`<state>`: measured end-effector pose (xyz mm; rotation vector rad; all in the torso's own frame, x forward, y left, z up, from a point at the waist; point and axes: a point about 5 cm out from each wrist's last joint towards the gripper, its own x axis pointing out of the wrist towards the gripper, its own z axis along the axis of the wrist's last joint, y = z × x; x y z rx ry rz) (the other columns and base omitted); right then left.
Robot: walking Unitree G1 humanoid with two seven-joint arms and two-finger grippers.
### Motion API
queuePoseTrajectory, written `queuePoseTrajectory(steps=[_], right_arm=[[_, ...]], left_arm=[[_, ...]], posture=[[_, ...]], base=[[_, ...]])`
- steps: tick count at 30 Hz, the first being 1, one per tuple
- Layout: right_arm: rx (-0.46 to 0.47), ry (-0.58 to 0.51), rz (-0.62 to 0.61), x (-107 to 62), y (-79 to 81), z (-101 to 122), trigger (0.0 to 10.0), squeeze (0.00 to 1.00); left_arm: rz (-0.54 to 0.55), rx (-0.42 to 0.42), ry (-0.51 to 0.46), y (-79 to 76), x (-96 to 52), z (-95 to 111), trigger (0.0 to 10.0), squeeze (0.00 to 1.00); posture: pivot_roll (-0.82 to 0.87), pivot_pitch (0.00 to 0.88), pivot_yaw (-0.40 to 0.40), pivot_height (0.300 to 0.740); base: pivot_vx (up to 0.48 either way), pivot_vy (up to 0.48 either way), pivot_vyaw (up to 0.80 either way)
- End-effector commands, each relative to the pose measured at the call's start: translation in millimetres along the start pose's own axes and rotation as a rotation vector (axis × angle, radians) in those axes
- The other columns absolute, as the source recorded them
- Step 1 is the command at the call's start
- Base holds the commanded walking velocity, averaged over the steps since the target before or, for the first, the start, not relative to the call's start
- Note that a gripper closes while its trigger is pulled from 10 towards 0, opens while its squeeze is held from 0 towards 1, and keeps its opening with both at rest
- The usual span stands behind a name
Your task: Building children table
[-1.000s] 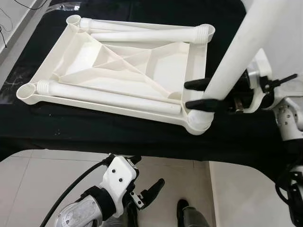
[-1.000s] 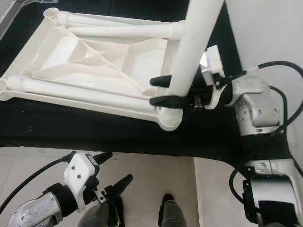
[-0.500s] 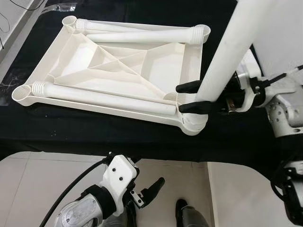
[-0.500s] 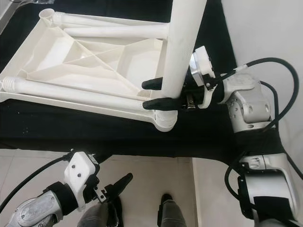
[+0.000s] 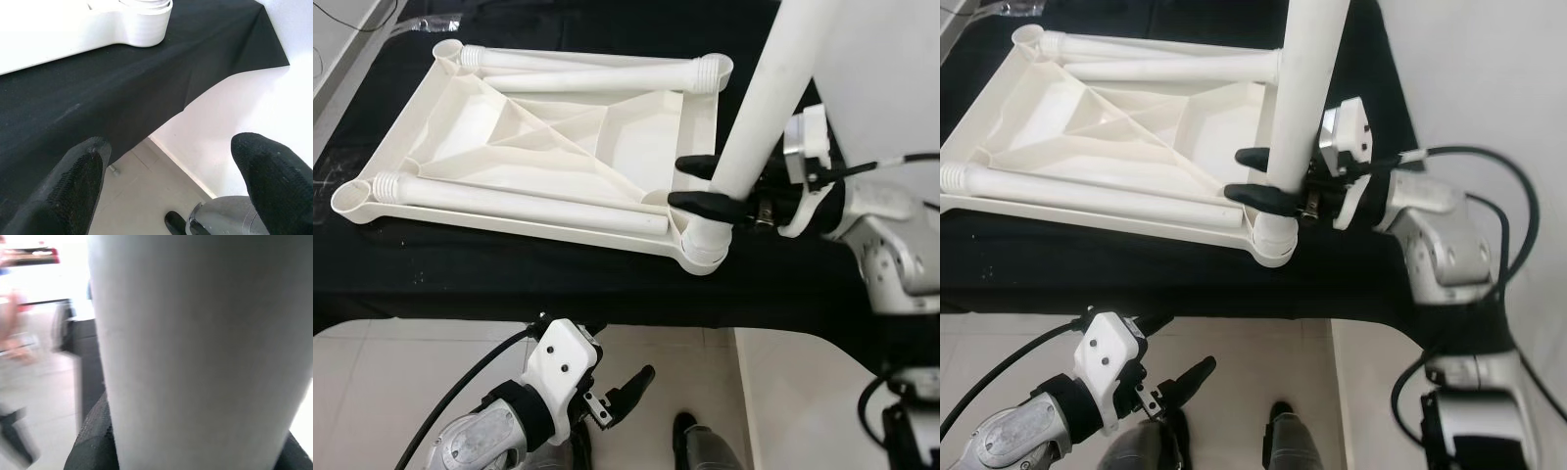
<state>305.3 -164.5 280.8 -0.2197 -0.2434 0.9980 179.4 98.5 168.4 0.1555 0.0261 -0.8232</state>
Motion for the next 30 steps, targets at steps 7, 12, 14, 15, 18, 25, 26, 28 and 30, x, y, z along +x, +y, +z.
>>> queuePoseTrajectory(steps=[7,12,14,15,18,25,26,28,30], right_arm=[[0.069,0.273,-0.724,-15.0,32.6,-56,10.0,0.0],[0.078,0.271,-0.783,-7.5,36.3,-59,10.0,0.0],[0.086,0.275,-0.783,-5.0,37.4,-60,10.0,0.0],[0.095,0.279,-0.79,-3.1,39.0,-60,10.0,0.0],[0.117,0.28,-0.822,1.6,42.0,-60,10.0,0.0],[0.133,0.282,-0.877,7.4,44.1,-59,10.0,0.0],[0.135,0.28,-0.88,8.3,43.7,-59,10.0,0.0],[0.139,0.277,-0.884,10.6,42.8,-60,10.0,0.0],[0.139,0.277,-0.884,10.6,42.8,-60,10.0,0.0]], left_arm=[[-0.004,-0.021,0.009,-1.3,1.2,-6,10.0,0.0],[-0.002,-0.01,0.009,0.5,3.6,-8,10.0,0.0],[0.006,-0.003,0.006,1.9,3.9,-8,10.0,0.0],[0.016,-0.001,0.003,3.5,4.2,-7,10.0,0.0],[0.09,0.002,-0.017,17.2,5.8,-3,10.0,0.0],[0.257,0.047,-0.12,69.3,6.0,26,10.0,0.0],[0.274,0.059,-0.149,78.6,5.9,34,10.0,0.0],[0.284,0.092,-0.207,95.0,7.7,55,10.0,0.0],[0.284,0.092,-0.207,95.0,7.7,55,10.0,0.0]], posture=[[-0.01,0.352,0.009,0.74],[-0.01,0.328,0.01,0.74],[0.0,0.323,0.01,0.74],[0.0,0.323,0.01,0.74],[0.01,0.312,0.008,0.74],[0.01,0.304,0.012,0.74],[0.01,0.304,0.012,0.74],[0.01,0.302,0.016,0.74],[0.01,0.302,0.016,0.74]], base=[[0.0,0.0,0.0],[0.0,0.0,0.0],[0.0,0.0,0.0],[0.0,0.0,0.0],[0.0,0.0,0.0],[0.0,0.0,0.0],[0.0,0.0,0.0],[0.0,0.0,0.0],[0.0,0.0,0.0]])
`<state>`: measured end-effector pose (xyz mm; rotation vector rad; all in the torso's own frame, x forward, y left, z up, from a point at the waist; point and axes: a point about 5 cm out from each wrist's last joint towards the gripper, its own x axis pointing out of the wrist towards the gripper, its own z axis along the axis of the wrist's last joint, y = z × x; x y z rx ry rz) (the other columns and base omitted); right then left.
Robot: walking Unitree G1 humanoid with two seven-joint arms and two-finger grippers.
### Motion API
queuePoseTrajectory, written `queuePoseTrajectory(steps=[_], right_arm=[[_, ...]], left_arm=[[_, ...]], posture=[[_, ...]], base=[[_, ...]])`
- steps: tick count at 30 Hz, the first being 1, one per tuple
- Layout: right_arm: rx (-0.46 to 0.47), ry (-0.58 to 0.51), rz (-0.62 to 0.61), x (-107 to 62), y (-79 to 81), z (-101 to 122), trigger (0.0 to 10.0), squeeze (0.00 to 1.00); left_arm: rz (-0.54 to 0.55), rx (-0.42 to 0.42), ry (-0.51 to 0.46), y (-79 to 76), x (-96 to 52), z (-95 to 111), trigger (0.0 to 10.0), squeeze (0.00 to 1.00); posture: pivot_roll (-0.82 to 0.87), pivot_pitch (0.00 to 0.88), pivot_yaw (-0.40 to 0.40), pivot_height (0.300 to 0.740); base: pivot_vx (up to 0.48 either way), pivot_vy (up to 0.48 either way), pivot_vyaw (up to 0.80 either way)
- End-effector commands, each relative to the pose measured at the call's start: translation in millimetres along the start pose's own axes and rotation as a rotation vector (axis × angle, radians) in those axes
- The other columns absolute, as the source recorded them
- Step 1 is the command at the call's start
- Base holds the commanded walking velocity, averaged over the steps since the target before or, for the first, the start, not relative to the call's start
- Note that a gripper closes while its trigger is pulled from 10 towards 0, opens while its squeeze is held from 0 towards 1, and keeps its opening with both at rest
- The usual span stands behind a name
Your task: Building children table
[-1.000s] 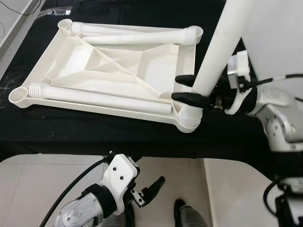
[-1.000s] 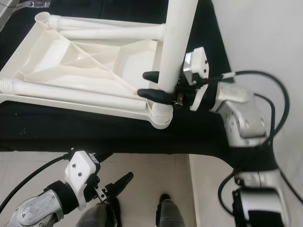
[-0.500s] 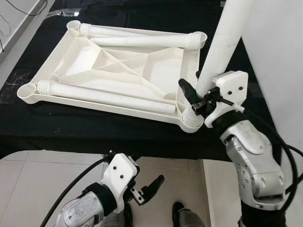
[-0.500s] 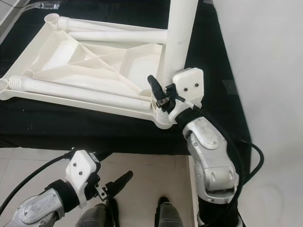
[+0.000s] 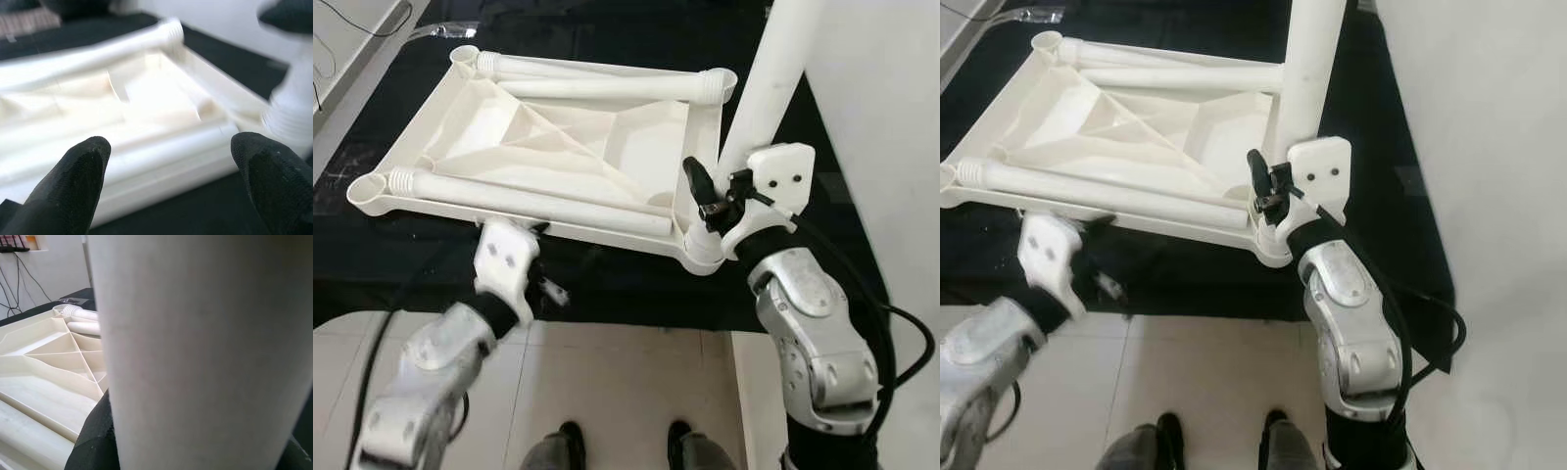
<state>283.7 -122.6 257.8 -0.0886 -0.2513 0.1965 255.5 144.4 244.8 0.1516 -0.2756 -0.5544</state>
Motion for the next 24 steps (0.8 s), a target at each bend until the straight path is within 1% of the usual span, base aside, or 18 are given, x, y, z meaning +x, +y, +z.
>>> queuePoseTrajectory(steps=[1,2,3,4,5,7,8,11,13,14,15,16,18,19,21,22,23,24], right_arm=[[0.003,0.25,-0.084,-2.2,-10.7,-48,10.0,0.0],[0.007,0.245,-0.086,-0.7,-9.9,-48,10.0,0.0],[0.007,0.245,-0.086,-0.7,-9.9,-48,10.0,0.0],[0.011,0.24,-0.087,0.6,-9.2,-47,10.0,0.0],[0.015,0.236,-0.092,1.4,-8.5,-47,10.0,0.0],[0.015,0.236,-0.092,1.4,-8.5,-47,10.0,0.0],[0.022,0.23,-0.092,2.4,-7.2,-46,10.0,0.0],[0.022,0.23,-0.092,2.4,-7.2,-46,10.0,0.0],[0.045,0.213,-0.084,4.9,-1.1,-43,10.0,0.0],[0.054,0.205,-0.08,5.9,1.5,-42,10.0,0.0],[0.054,0.205,-0.08,5.9,1.5,-42,10.0,0.0],[0.06,0.199,-0.075,6.2,3.5,-41,10.0,0.0],[0.068,0.191,-0.071,6.9,5.2,-41,10.0,0.0],[0.068,0.191,-0.071,6.9,5.2,-41,10.0,0.0],[0.074,0.185,-0.066,7.8,7.3,-40,10.0,0.0],[0.077,0.183,-0.065,8.2,8.2,-40,10.0,0.0],[0.079,0.18,-0.063,8.6,9.2,-40,10.0,0.0],[0.079,0.18,-0.063,8.6,9.2,-40,10.0,0.0]], left_arm=[[-0.016,-0.013,0.001,7.3,2.3,5,10.0,0.0],[-0.05,-0.044,-0.059,13.9,13.4,21,10.0,0.0],[-0.05,-0.044,-0.059,13.9,13.4,21,10.0,0.0],[-0.122,-0.086,-0.126,16.8,25.4,41,10.0,0.0],[-0.184,-0.12,-0.175,17.2,33.4,56,10.0,0.0],[-0.184,-0.12,-0.175,17.2,33.4,56,10.0,0.0],[-0.263,-0.17,-0.224,15.8,42.0,71,10.0,0.0],[-0.263,-0.17,-0.224,15.8,42.0,71,10.0,0.0],[-0.5,-0.312,-0.283,9.0,69.0,96,10.0,0.0],[-0.593,-0.358,-0.299,5.2,80.9,107,10.0,0.0],[-0.593,-0.358,-0.299,5.2,80.9,107,10.0,0.0],[-0.66,-0.383,-0.305,1.3,90.6,114,10.0,0.0],[-0.722,-0.39,-0.301,-3.3,103.7,120,10.0,0.0],[-0.722,-0.39,-0.301,-3.3,103.7,120,10.0,0.0],[-0.776,-0.391,-0.283,-8.3,115.9,123,10.0,0.0],[-0.797,-0.392,-0.275,-10.2,119.7,124,10.0,0.0],[-0.816,-0.378,-0.266,-13.1,124.3,125,10.0,0.0],[-0.816,-0.378,-0.266,-13.1,124.3,125,10.0,0.0]], posture=[[0.01,0.296,0.019,0.74],[0.02,0.291,0.022,0.74],[0.02,0.291,0.022,0.74],[0.02,0.285,0.025,0.74],[0.02,0.285,0.025,0.74],[0.02,0.285,0.025,0.74],[0.02,0.28,0.03,0.74],[0.02,0.28,0.03,0.74],[0.02,0.27,0.037,0.74],[0.02,0.269,0.042,0.74],[0.02,0.269,0.042,0.74],[0.02,0.268,0.043,0.74],[0.02,0.266,0.045,0.74],[0.02,0.266,0.045,0.74],[0.03,0.264,0.051,0.74],[0.03,0.264,0.051,0.74],[0.03,0.264,0.054,0.74],[0.03,0.264,0.054,0.74]], base=[[0.0,0.0,0.0],[0.0,0.0,0.0],[0.0,0.0,0.0],[0.0,0.0,0.0],[0.0,0.0,0.0],[0.0,0.0,0.0],[0.0,0.0,0.0],[0.0,0.0,0.0],[0.0,0.0,0.0],[0.0,0.0,0.0],[0.0,0.0,0.0],[0.0,0.0,0.0],[0.0,0.0,0.0],[0.0,0.0,0.0],[0.0,0.0,0.0],[0.0,0.0,0.0],[0.0,0.0,0.0],[0.0,0.0,0.0]])
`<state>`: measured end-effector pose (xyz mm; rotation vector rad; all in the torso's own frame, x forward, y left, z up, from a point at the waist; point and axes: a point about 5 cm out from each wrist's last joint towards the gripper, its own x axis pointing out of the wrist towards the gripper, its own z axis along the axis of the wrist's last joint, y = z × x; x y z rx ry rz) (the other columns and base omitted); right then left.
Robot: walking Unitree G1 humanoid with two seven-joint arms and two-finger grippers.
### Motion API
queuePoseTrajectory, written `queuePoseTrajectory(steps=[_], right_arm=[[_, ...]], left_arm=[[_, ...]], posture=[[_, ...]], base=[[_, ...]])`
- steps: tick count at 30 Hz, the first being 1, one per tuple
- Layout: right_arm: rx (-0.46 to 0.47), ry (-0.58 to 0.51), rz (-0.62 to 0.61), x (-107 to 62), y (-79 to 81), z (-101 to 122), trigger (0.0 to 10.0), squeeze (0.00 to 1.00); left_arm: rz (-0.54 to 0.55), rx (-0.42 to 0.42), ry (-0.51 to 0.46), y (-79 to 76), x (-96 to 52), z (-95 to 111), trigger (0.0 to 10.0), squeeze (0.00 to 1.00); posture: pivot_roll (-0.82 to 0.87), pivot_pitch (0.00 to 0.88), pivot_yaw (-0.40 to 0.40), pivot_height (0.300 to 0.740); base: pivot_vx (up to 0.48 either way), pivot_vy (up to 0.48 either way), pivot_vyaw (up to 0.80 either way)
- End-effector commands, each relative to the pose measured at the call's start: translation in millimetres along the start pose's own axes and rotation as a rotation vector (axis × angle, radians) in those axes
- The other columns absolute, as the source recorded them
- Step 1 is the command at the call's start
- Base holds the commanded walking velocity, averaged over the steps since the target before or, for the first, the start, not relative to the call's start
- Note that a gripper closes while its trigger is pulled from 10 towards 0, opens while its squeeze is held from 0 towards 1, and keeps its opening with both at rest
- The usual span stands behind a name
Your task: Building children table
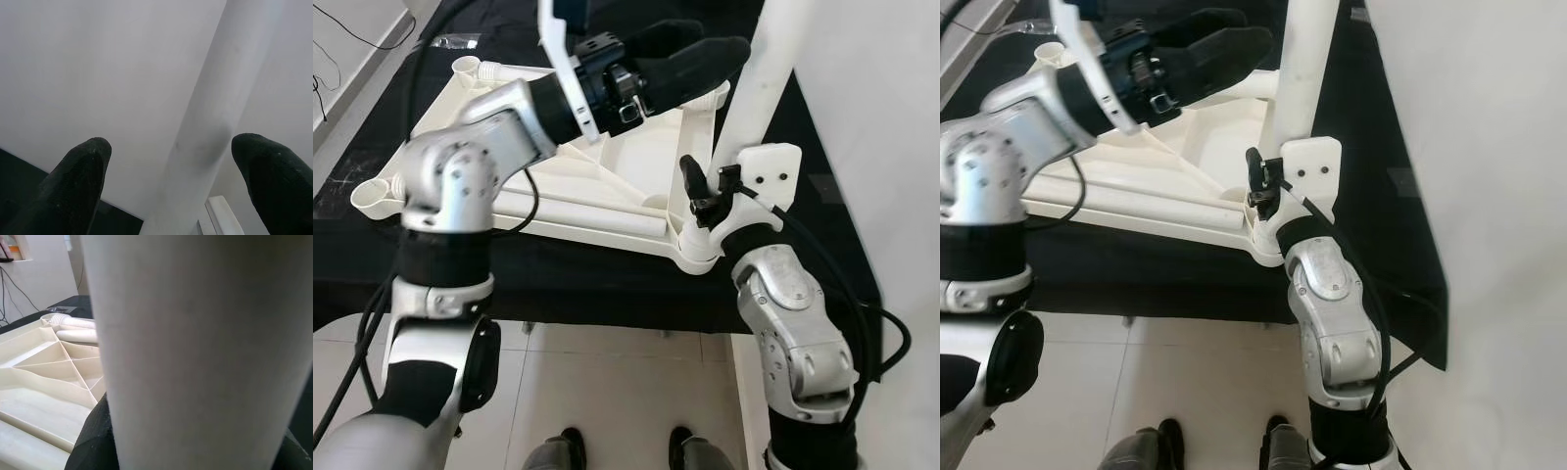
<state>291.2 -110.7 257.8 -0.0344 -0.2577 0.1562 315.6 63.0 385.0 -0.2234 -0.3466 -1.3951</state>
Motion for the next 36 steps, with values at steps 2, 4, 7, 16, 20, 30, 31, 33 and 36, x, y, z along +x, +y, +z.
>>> queuePoseTrajectory(steps=[2,4,7,16,20,30,31,33,36], right_arm=[[0.032,0.183,-0.018,-0.5,-1.1,-37,10.0,0.0],[0.032,0.183,-0.018,-0.5,-1.1,-37,10.0,0.0],[0.044,0.166,-0.005,0.2,2.8,-35,10.0,0.0],[0.059,0.139,0.031,0.3,11.0,-30,10.0,0.0],[0.065,0.138,0.035,0.6,12.5,-30,10.0,0.0],[0.068,0.13,0.045,-0.1,13.2,-29,10.0,0.0],[0.068,0.128,0.051,-0.3,12.8,-29,10.0,0.0],[0.067,0.127,0.053,-0.3,12.7,-29,10.0,0.0],[0.063,0.117,0.077,-0.6,11.9,-28,10.0,0.0]], left_arm=[[-0.072,0.037,0.037,-3.2,15.0,1,10.0,0.0],[-0.072,0.037,0.037,-3.2,15.0,1,10.0,0.0],[-0.069,0.149,0.102,3.4,31.5,-2,10.0,0.0],[-0.063,0.291,0.149,8.8,53.8,0,0.0,0.0],[-0.068,0.288,0.114,10.1,58.2,3,0.0,0.0],[-0.115,0.285,0.084,2.7,68.6,3,0.0,0.0],[-0.124,0.281,0.077,-0.6,69.9,2,0.0,0.0],[-0.129,0.28,0.075,-1.7,70.4,2,0.0,0.0],[-0.142,0.264,0.058,-4.8,71.5,-1,0.0,0.0]], posture=[[0.03,0.264,0.055,0.74],[0.03,0.264,0.055,0.74],[0.03,0.267,0.062,0.74],[0.03,0.27,0.064,0.74],[0.03,0.27,0.065,0.74],[0.03,0.264,0.066,0.74],[0.03,0.262,0.068,0.74],[0.03,0.262,0.068,0.74],[0.02,0.26,0.069,0.74]], base=[[0.0,0.0,0.0],[0.0,0.0,0.0],[0.0,0.0,0.0],[0.0,0.0,0.0],[0.0,0.0,0.0],[0.0,0.0,0.0],[0.0,0.0,0.0],[0.0,0.0,0.0],[0.0,0.0,0.0]])
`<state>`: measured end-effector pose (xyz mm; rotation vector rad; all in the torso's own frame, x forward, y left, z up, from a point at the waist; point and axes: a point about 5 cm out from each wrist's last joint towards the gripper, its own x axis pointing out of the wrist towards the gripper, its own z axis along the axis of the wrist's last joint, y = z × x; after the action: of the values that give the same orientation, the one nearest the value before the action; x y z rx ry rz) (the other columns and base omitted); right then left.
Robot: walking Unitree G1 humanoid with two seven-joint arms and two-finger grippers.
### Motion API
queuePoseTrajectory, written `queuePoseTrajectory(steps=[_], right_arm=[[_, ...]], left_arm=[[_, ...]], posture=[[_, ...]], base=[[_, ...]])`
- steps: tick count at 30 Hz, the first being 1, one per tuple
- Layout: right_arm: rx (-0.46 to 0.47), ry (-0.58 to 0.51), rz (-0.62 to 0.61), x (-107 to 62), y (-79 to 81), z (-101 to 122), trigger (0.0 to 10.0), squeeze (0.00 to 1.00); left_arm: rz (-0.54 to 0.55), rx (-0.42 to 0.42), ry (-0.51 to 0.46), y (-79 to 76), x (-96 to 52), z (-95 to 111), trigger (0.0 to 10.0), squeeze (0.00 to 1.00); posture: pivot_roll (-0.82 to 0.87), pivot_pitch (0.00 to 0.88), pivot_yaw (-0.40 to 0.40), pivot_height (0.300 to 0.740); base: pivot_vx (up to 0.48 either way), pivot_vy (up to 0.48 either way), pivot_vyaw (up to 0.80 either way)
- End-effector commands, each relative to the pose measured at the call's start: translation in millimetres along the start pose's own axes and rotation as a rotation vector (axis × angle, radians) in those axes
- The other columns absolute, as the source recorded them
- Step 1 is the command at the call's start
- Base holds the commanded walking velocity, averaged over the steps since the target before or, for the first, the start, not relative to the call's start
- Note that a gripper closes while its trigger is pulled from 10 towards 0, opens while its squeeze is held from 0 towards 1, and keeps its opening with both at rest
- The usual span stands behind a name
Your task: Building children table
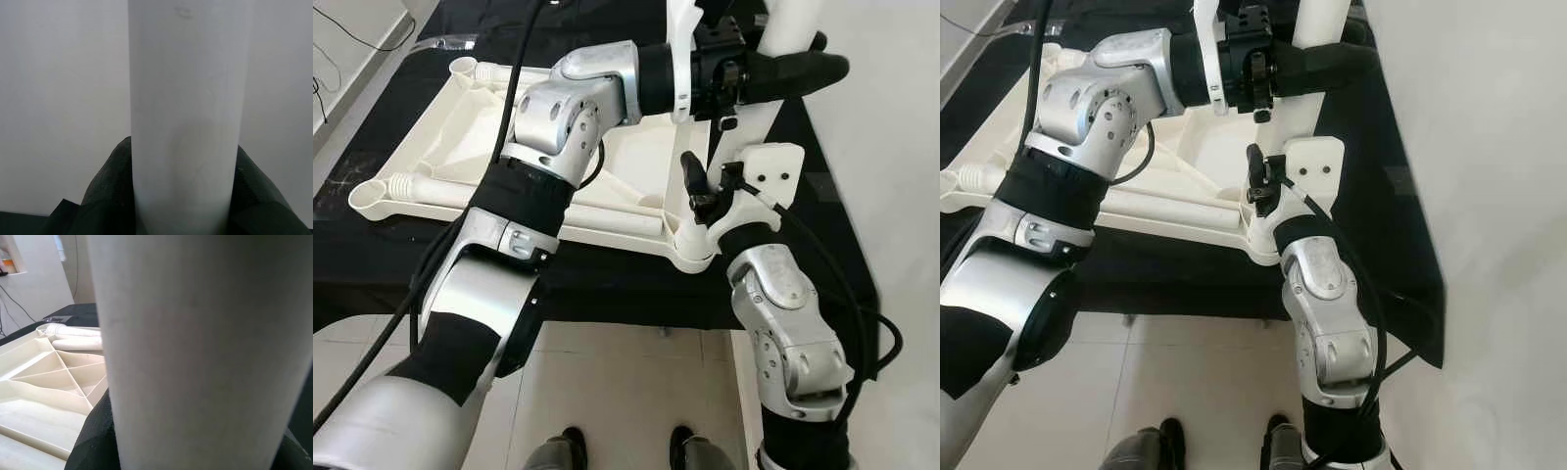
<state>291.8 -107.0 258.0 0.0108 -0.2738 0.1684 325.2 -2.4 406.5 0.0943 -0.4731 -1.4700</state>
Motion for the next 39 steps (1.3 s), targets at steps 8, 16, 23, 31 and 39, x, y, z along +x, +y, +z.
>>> queuePoseTrajectory(steps=[8,16,23,31,39], right_arm=[[-0.022,0.126,0.107,-2.7,4.2,-27,10.0,0.0],[-0.078,0.128,0.173,-3.4,8.9,-28,10.0,0.0],[-0.086,0.131,0.183,-2.7,8.3,-29,10.0,0.0],[-0.059,0.141,0.215,-0.8,6.3,-29,10.0,0.68],[-0.08,0.136,0.349,24.1,-24.7,-12,10.0,1.0]], left_arm=[[0.014,-0.04,-0.065,-5.3,-3.2,-2,0.0,0.0],[0.066,-0.081,-0.074,2.1,-21.7,-16,0.0,0.0],[0.06,-0.095,-0.079,-13.0,-33.7,-24,0.0,0.0],[0.052,-0.082,-0.093,-11.9,-36.7,0,0.0,0.0],[0.045,-0.073,-0.106,-17.2,-51.7,7,0.0,0.0]], posture=[[0.02,0.251,0.063,0.74],[0.01,0.25,0.056,0.74],[0.01,0.254,0.056,0.74],[0.01,0.256,0.057,0.74],[0.01,0.256,0.054,0.74]], base=[[0.0,0.0,0.0],[0.0,0.0,0.0],[0.0,0.0,0.0],[0.0,0.0,0.0],[0.0,0.0,0.0]])
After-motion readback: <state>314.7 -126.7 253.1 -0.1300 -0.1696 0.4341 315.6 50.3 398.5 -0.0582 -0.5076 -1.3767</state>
